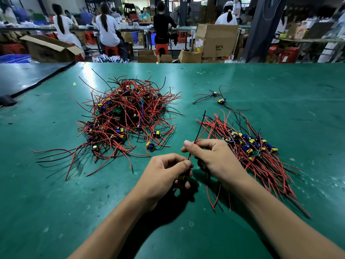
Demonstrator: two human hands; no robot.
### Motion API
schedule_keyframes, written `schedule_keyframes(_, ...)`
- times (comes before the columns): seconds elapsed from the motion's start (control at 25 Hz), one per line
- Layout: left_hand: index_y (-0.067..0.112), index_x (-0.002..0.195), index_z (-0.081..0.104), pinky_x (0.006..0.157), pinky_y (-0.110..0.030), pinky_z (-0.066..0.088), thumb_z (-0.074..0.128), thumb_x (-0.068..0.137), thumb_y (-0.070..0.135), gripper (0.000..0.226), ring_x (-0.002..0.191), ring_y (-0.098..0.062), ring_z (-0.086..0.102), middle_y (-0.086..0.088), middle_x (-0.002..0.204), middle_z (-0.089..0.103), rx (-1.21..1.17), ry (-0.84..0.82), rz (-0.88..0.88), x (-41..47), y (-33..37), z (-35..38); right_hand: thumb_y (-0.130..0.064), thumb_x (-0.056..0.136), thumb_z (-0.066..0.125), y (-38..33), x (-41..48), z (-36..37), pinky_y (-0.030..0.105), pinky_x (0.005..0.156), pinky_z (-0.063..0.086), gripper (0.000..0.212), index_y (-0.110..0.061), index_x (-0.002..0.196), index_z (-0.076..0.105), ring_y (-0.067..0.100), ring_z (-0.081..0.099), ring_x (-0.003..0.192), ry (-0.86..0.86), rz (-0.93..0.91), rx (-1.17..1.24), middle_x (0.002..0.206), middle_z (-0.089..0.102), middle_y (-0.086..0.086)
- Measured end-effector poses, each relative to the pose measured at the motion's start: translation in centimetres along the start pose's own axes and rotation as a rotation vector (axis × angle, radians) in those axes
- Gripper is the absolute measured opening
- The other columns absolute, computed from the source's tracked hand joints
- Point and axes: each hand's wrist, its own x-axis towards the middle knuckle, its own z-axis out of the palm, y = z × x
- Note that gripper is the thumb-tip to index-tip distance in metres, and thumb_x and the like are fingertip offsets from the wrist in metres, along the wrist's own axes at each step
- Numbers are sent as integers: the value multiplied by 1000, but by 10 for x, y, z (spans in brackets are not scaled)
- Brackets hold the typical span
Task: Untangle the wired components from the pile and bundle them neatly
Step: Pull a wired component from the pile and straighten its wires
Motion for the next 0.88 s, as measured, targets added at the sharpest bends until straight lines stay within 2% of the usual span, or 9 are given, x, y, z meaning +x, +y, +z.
schedule_keyframes(0.04,-1,86,65,49,-20,44,62,92,8,12,50,-20,59,-11,70,65,12,-12,5,0,-1,0,-49,82,71,0,1,-1,19,40,25,38,-11,80,77,8,32,40,22,16,35,46,41,-4)
schedule_keyframes(0.16,3,85,66,48,-20,42,63,91,10,10,51,-19,59,-9,70,66,28,-33,18,0,-2,-2,-47,81,72,-4,1,1,18,39,23,39,-10,68,74,9,28,36,47,125,231,50,35,1)
schedule_keyframes(0.28,6,83,67,48,-21,42,64,91,10,9,51,-19,59,-6,68,67,79,-53,57,1,-3,-4,-44,87,68,-9,5,0,17,34,20,44,-12,57,71,6,25,32,38,354,458,51,34,-3)
schedule_keyframes(0.44,12,84,71,53,-22,44,64,91,7,11,55,-19,59,-3,67,67,241,-26,134,0,-7,-3,-38,91,64,-10,5,-3,15,30,17,44,-9,58,63,2,24,27,-35,523,561,46,33,-6)
schedule_keyframes(0.56,12,87,72,50,-22,43,61,92,5,14,52,-20,56,-5,66,66,226,50,136,0,-9,-2,-42,88,67,-7,2,1,16,34,22,40,-7,67,70,5,28,33,4,393,469,52,37,-3)
schedule_keyframes(0.64,12,82,72,47,-22,41,61,93,9,16,49,-20,54,-5,64,65,195,110,127,2,-8,-2,-47,84,68,-5,1,4,16,39,27,40,-8,79,76,7,34,39,-9,247,316,58,43,-1)
schedule_keyframes(0.72,10,78,70,45,-22,40,60,94,12,19,47,-21,53,-8,62,62,165,130,121,2,-6,-2,-47,89,65,-1,-2,10,16,43,28,39,-11,92,78,7,37,44,-68,142,143,65,49,3)
schedule_keyframes(0.8,7,79,70,46,-23,41,60,94,12,19,47,-21,53,-9,62,60,179,99,128,0,-5,-1,-42,95,62,2,-2,11,16,45,30,34,-12,95,78,7,39,47,-96,124,62,68,56,3)
schedule_keyframes(0.88,8,78,71,48,-24,43,60,94,11,19,47,-20,53,-10,62,61,207,47,131,-1,-4,-1,-40,96,63,3,-2,8,17,44,30,34,-10,90,78,7,38,46,-89,149,51,62,54,4)
